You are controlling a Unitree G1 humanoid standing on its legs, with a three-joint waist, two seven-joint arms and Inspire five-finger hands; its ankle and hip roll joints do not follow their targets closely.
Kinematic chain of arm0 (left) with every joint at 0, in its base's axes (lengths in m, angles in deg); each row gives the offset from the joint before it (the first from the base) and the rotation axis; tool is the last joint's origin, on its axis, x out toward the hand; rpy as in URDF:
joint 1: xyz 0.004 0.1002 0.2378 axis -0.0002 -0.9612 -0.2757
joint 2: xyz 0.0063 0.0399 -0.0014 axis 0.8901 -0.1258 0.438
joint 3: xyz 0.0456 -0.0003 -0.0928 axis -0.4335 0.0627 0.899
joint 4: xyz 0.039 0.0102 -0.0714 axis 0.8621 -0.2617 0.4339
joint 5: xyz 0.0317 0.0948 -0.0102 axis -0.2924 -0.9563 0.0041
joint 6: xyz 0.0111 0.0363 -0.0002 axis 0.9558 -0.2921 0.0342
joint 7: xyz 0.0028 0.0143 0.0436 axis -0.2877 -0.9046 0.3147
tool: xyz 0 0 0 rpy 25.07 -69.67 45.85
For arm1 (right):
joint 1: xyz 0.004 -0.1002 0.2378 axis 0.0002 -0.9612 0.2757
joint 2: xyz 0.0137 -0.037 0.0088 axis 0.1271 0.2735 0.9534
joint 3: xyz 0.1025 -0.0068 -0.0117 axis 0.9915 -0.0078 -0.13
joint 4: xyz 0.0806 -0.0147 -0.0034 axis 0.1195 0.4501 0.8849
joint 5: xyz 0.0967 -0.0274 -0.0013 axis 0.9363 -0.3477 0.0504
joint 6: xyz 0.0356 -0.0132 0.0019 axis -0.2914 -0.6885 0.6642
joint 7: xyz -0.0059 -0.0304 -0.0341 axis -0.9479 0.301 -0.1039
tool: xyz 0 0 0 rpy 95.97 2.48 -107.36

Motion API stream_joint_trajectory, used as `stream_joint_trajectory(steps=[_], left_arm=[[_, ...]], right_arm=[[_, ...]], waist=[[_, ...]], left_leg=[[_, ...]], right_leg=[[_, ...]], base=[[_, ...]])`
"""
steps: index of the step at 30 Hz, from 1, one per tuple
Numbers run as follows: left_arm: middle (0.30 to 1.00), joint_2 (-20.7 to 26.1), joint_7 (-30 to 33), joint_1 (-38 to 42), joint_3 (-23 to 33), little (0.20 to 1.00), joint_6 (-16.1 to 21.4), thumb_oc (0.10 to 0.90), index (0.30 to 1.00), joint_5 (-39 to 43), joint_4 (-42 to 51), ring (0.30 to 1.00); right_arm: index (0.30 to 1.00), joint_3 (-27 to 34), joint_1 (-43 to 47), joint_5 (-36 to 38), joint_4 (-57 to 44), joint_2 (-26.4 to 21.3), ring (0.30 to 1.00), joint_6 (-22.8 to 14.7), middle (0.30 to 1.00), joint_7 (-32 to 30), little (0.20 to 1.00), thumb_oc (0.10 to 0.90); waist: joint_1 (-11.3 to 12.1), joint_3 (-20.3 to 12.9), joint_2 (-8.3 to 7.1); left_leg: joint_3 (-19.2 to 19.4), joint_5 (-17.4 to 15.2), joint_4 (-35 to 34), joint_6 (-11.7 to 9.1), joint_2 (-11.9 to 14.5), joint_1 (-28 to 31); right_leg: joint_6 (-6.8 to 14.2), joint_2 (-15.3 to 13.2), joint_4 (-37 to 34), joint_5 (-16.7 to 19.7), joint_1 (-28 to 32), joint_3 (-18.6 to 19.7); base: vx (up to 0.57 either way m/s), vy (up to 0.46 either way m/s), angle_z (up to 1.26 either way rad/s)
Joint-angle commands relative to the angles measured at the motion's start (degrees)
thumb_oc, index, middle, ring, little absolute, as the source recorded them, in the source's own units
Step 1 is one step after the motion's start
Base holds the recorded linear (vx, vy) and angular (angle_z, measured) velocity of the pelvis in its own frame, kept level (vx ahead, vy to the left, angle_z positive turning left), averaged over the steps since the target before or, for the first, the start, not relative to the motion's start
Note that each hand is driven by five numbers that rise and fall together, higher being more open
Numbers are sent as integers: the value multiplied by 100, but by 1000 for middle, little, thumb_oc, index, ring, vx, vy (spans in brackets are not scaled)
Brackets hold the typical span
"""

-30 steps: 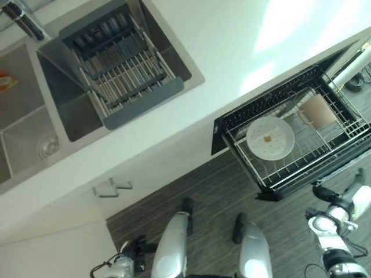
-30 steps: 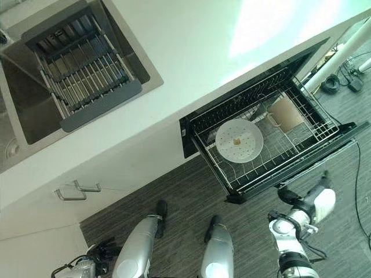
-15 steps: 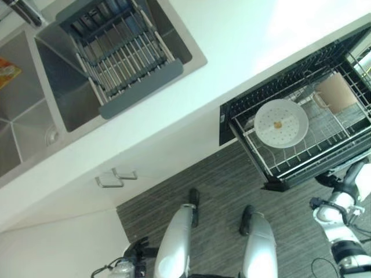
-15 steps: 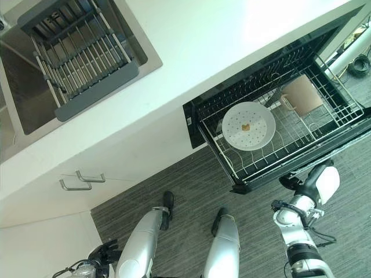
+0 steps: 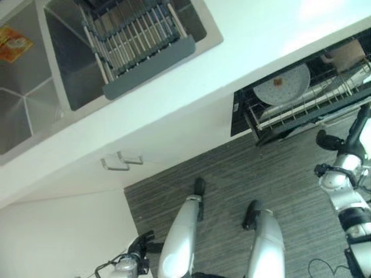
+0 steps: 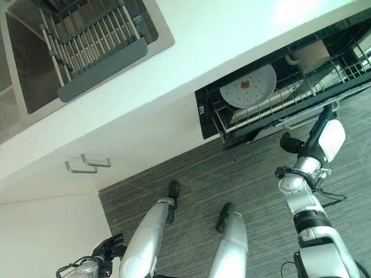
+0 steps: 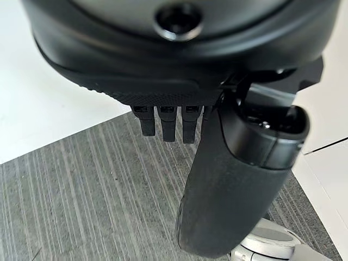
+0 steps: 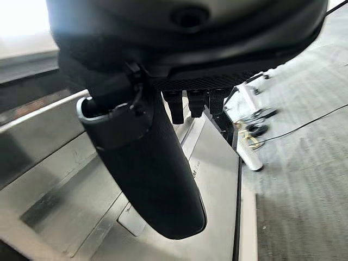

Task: Place the dishes in the dishwasher.

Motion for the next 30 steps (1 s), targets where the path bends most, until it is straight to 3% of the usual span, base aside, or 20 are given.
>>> stream_joint_trajectory(steps=[1, 9, 13, 14, 19, 23, 24, 30], left_arm=[[900, 317, 30, -421, -51, 900, 174, 800, 900, -29, 213, 900], [900, 541, 23, -350, -149, 900, 332, 800, 900, -65, 517, 900], [900, 631, 25, -312, -229, 900, 421, 800, 900, -47, 614, 900], [900, 689, 21, -270, -272, 900, 477, 800, 900, -65, 680, 900], [900, 823, -284, -263, -389, 900, 639, 800, 900, 119, 852, 900], [900, 800, -1043, -248, -374, 900, 736, 800, 900, 495, 938, 900], [900, 718, -1410, -299, -371, 900, 901, 800, 900, 913, 1087, 900], [900, 467, -1523, -387, -195, 900, 1046, 800, 900, 1193, 1167, 900]], right_arm=[[900, -501, 939, -867, -673, -718, 900, -686, 900, 11, 900, 800], [900, -1567, 2493, -1095, -279, -975, 900, -539, 900, 312, 900, 800], [900, -2009, 3123, -1333, -115, -1041, 900, -643, 900, 443, 900, 800], [900, -2430, 3605, -1317, -46, -1082, 900, -595, 900, 369, 900, 800], [900, -2714, 4265, -1090, -8, -1015, 900, -434, 900, 341, 900, 800], [900, -2499, 4007, -835, -96, -831, 900, -269, 900, 538, 900, 800], [900, -2096, 3503, -707, -169, -681, 900, -273, 900, 683, 900, 800], [900, -1107, 1567, -603, -498, 3, 900, -242, 900, 561, 900, 800]], waist=[[278, -119, 23], [681, -119, 57], [813, -119, 70], [918, -119, 72], [1054, -119, 101], [1043, -119, 103], [974, -119, 119], [672, -119, 79]], left_leg=[[50, -657, -157, 416, -78, 438], [-175, -511, -146, 438, -151, 0], [-270, -457, -152, 447, -175, -135], [-342, -407, -157, 449, -206, -222], [-454, -362, -181, 470, -272, -327], [-471, -367, -255, 501, -284, -219], [-431, -404, -302, 511, -272, -103], [-316, -450, -509, 533, -217, 260]], right_leg=[[-252, 341, 282, -362, 108, 187], [-189, 270, 352, -273, -158, 6], [-164, 251, 336, -232, -230, -70], [-148, 237, 322, -203, -268, -132], [-95, 197, 272, -164, -298, -196], [-76, 219, 145, -130, -195, -193], [-69, 241, 47, -122, -109, -160], [-48, 336, -278, -44, 125, 1]], base=[[-13, 20, 9], [-33, -6, 16], [-39, -12, 14], [-36, -6, 2], [-32, 2, 1], [-1, 8, 1], [28, 76, 4], [30, 50, 1]])
